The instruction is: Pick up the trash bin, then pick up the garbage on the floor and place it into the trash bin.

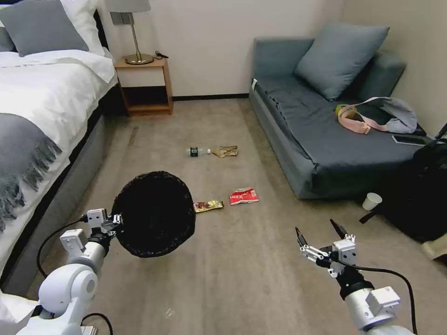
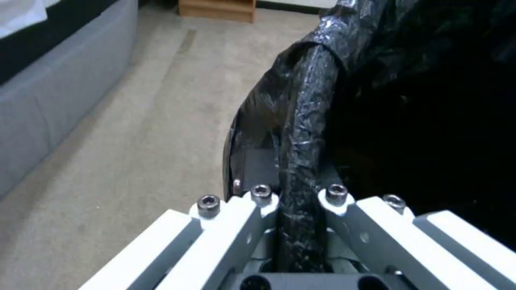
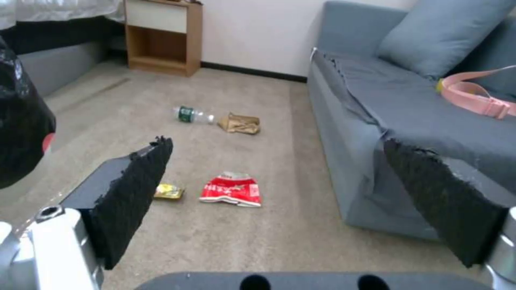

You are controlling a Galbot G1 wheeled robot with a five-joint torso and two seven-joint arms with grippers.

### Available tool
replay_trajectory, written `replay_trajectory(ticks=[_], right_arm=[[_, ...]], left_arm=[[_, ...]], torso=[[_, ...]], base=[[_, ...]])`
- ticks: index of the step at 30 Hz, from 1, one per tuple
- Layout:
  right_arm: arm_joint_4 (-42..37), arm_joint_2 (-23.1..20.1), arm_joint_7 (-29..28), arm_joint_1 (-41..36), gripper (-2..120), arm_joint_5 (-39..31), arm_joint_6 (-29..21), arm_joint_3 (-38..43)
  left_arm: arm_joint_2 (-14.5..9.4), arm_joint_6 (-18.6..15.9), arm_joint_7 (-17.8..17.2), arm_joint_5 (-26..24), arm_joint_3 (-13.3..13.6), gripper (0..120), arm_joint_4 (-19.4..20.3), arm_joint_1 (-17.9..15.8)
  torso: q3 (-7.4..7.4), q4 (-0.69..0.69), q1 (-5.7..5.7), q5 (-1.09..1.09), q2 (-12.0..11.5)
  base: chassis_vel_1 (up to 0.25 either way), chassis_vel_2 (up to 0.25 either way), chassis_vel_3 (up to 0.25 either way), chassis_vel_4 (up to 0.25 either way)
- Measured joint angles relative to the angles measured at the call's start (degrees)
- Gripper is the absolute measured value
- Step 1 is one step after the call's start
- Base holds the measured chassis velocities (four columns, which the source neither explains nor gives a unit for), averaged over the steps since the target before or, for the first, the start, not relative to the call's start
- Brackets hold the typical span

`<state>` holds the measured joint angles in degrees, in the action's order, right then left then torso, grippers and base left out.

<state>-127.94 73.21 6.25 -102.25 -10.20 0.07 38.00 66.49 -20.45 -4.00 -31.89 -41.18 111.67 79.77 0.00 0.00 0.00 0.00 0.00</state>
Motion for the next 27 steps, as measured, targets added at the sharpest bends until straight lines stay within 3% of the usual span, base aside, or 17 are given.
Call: replay_trajectory(ticks=[27], right_arm=[[0.14,0.12,0.51,0.08,100,-0.39,0.62,-0.33]], left_arm=[[-0.05,0.35,-0.11,-0.63,-3.00,2,0.27,0.54]], torso=[[0.00,0.00,0.00,0.00,0.00]], base=[[-0.002,0.002,0.002,-0.001]])
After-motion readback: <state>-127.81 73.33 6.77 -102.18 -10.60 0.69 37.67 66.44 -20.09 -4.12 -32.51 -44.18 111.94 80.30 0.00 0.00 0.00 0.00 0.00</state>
